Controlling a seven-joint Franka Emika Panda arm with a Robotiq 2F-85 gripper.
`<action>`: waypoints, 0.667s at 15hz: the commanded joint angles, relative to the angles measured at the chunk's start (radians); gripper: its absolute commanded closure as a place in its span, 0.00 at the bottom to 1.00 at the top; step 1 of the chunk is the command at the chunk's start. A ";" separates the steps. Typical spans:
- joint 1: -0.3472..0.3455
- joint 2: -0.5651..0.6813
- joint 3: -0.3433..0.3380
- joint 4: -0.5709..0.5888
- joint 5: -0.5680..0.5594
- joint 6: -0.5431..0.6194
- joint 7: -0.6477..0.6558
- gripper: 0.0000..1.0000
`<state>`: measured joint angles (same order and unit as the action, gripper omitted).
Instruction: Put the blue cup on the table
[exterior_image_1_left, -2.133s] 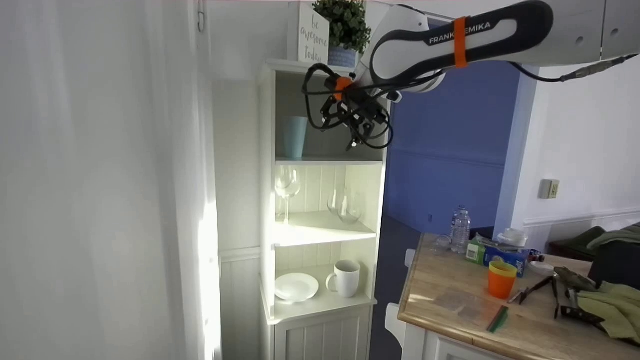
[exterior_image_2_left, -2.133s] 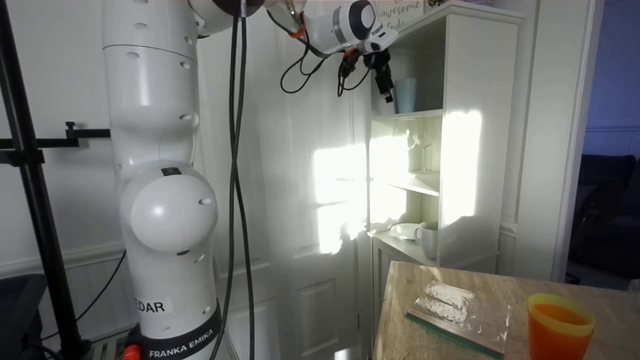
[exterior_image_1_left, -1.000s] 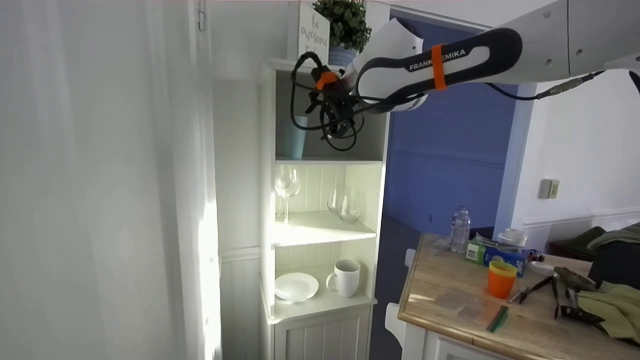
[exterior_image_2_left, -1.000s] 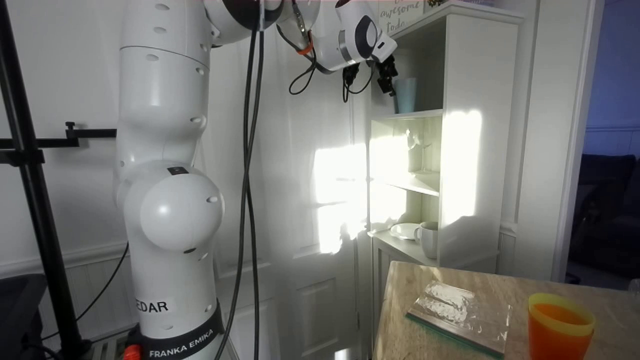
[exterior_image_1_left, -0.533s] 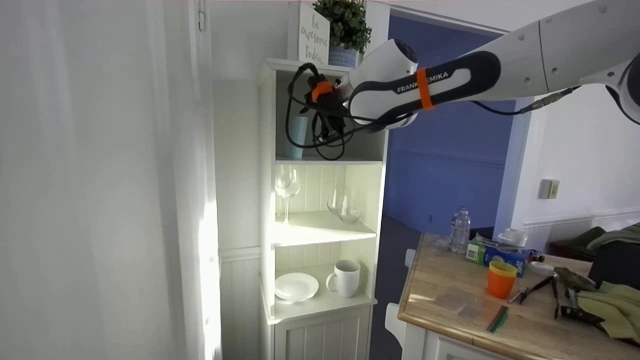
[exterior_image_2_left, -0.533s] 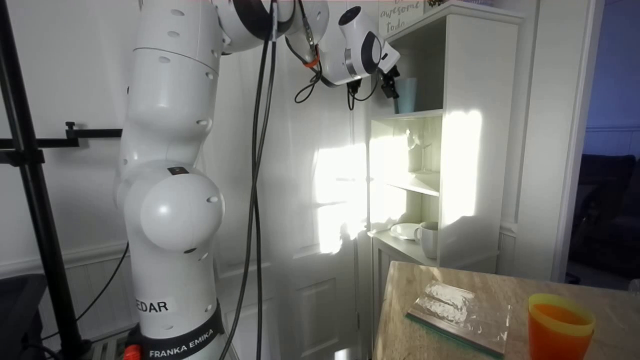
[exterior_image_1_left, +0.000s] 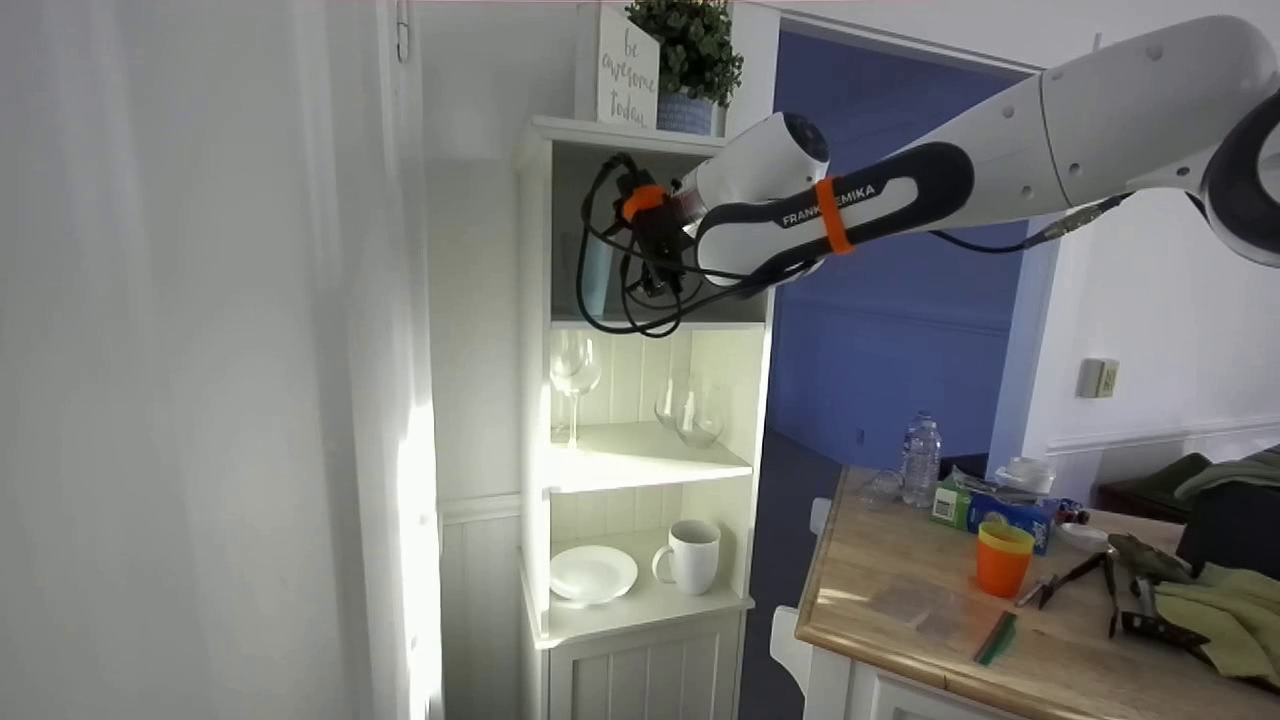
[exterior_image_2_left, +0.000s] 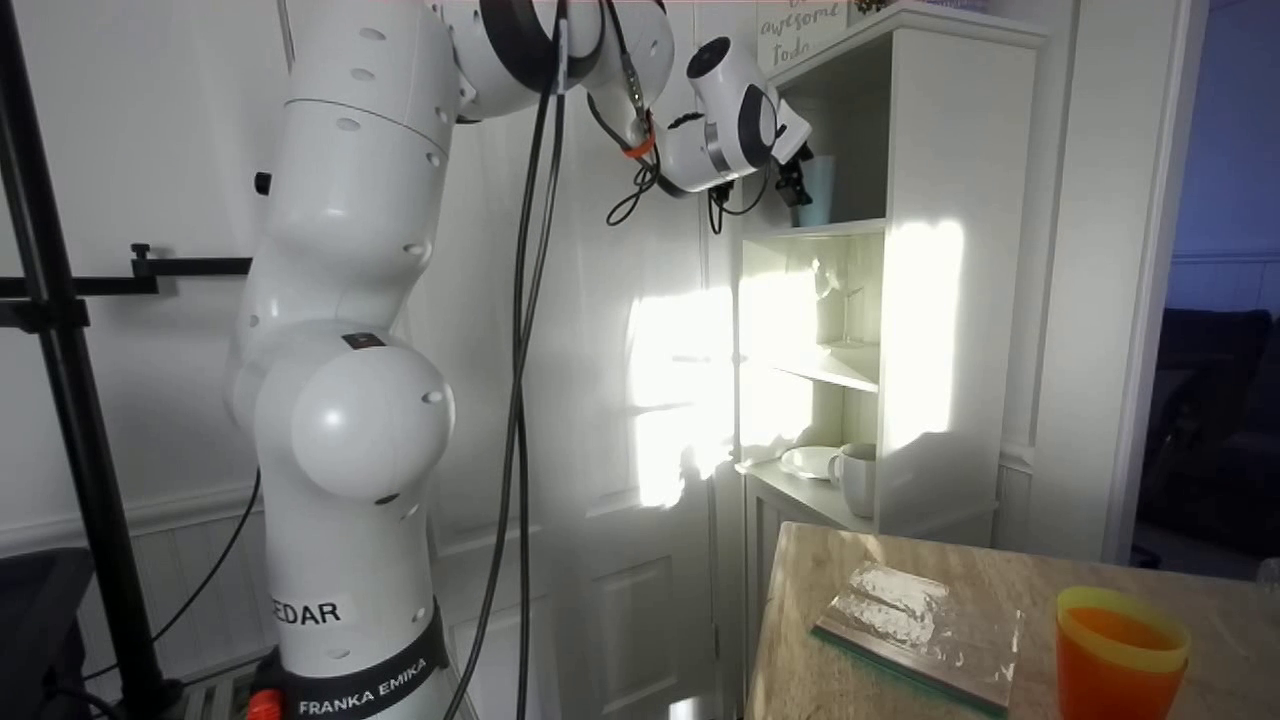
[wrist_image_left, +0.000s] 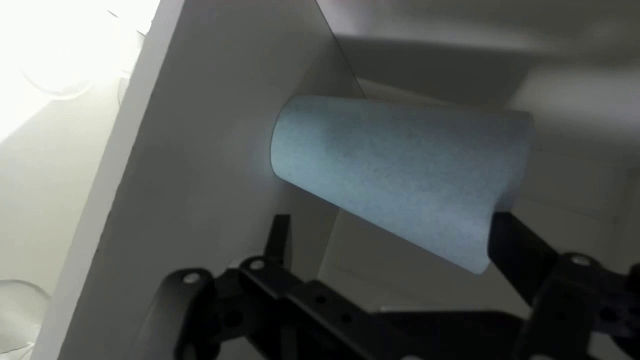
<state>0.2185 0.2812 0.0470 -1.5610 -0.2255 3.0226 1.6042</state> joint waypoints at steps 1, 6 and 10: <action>0.018 0.001 -0.009 0.014 -0.003 -0.056 0.017 0.00; 0.019 -0.021 -0.005 0.007 0.003 -0.132 0.013 0.00; 0.024 -0.046 -0.015 0.012 -0.015 -0.280 0.020 0.00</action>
<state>0.2294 0.2657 0.0437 -1.5588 -0.2252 2.8568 1.6044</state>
